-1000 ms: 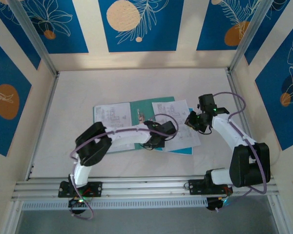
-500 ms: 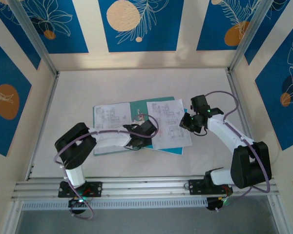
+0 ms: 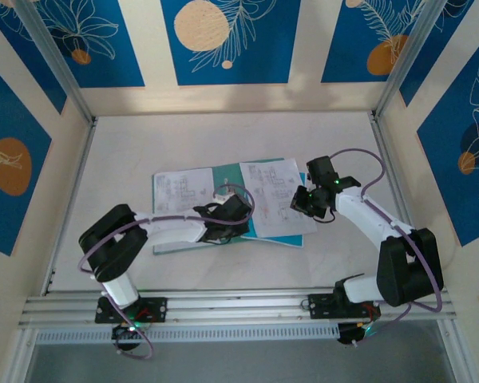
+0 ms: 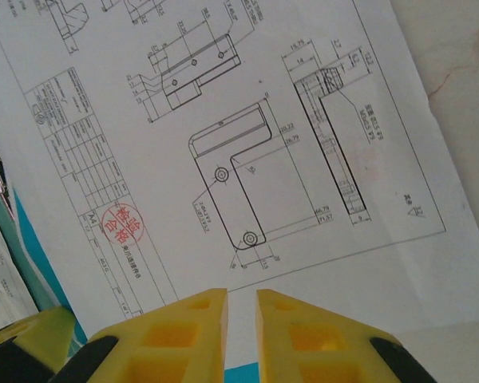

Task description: Put the files into the folder

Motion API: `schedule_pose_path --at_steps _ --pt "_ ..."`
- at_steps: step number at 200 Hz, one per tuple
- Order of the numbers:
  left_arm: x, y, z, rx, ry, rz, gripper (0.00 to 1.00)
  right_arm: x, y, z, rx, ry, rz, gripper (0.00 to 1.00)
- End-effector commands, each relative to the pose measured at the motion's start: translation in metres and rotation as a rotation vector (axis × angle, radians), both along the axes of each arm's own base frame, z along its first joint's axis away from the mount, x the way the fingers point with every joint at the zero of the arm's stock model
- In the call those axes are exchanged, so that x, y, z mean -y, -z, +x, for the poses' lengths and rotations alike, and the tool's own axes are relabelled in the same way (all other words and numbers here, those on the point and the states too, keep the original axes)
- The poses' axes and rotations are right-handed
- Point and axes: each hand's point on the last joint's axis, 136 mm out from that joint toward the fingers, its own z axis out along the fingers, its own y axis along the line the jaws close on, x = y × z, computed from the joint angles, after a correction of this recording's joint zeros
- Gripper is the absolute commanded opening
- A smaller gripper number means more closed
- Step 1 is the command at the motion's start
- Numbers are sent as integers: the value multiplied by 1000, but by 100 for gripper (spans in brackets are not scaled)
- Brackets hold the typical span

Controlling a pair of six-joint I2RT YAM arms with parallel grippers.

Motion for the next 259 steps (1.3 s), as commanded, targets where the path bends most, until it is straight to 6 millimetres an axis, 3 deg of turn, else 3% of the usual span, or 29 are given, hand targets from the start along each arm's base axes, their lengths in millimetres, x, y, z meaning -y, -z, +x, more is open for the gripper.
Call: schedule_pose_path --at_steps 1,101,208,259 --pt "-9 -6 1 9 -37 -18 0 0 -5 4 9 8 -8 19" --pt "-24 6 3 -16 -184 -86 0 -7 -6 5 17 -16 -12 19" --pt "-19 14 7 -35 -294 -235 0 -13 0 5 4 -31 -12 19" --pt "-18 17 9 -40 -347 -294 0 -29 2 15 -12 -65 1 19"
